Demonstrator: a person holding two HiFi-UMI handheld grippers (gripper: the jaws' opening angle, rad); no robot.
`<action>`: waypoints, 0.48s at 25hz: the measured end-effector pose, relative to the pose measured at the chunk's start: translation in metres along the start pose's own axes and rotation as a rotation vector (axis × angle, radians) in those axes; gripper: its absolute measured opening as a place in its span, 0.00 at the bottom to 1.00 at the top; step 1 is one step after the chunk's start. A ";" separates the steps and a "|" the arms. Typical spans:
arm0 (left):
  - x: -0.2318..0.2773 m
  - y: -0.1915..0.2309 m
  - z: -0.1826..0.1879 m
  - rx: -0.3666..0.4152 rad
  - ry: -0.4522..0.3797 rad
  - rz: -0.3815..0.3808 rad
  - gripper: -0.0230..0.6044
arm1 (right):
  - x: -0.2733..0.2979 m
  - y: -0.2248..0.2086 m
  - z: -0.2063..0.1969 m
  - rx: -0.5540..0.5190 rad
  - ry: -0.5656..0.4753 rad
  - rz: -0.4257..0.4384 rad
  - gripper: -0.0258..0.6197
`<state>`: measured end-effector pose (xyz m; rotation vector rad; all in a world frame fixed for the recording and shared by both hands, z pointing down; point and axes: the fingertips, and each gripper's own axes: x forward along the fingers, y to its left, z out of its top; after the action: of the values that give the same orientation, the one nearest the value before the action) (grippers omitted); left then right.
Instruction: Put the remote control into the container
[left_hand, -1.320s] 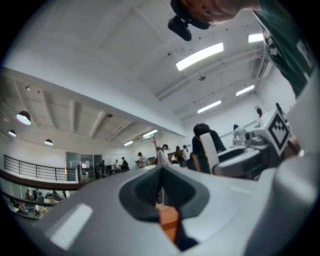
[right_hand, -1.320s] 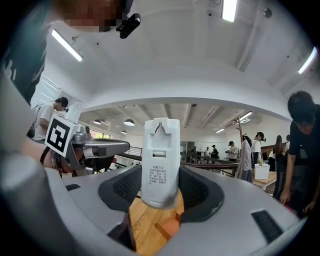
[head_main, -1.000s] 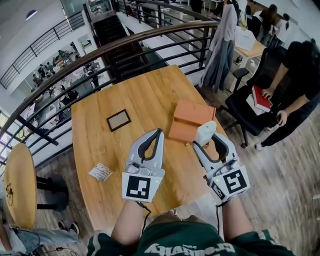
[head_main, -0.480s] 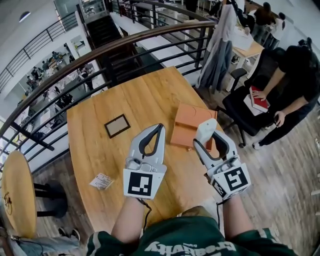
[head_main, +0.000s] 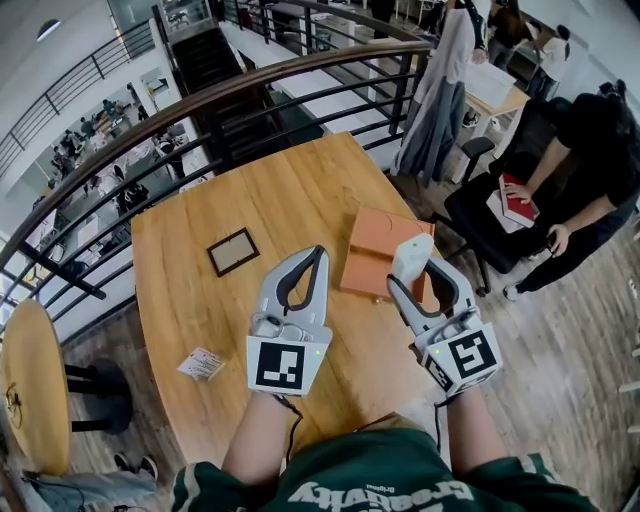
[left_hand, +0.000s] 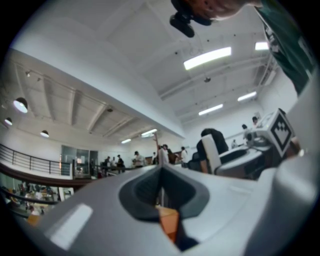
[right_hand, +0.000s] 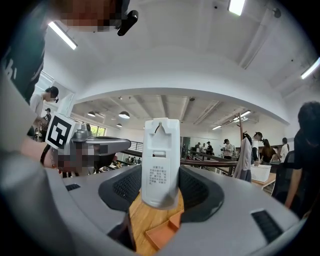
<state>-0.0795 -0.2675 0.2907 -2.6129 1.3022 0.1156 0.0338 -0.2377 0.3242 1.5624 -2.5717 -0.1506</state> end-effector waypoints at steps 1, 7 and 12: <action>0.001 0.001 0.000 -0.004 0.000 0.004 0.04 | 0.002 0.000 0.001 -0.002 0.000 0.005 0.42; 0.009 0.006 0.001 0.010 0.012 0.017 0.03 | 0.017 0.000 0.003 -0.007 0.001 0.051 0.42; 0.022 0.002 -0.002 0.017 0.018 0.022 0.03 | 0.027 -0.008 0.004 -0.019 -0.008 0.090 0.42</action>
<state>-0.0679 -0.2859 0.2883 -2.5915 1.3322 0.0840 0.0282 -0.2650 0.3208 1.4389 -2.6334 -0.1719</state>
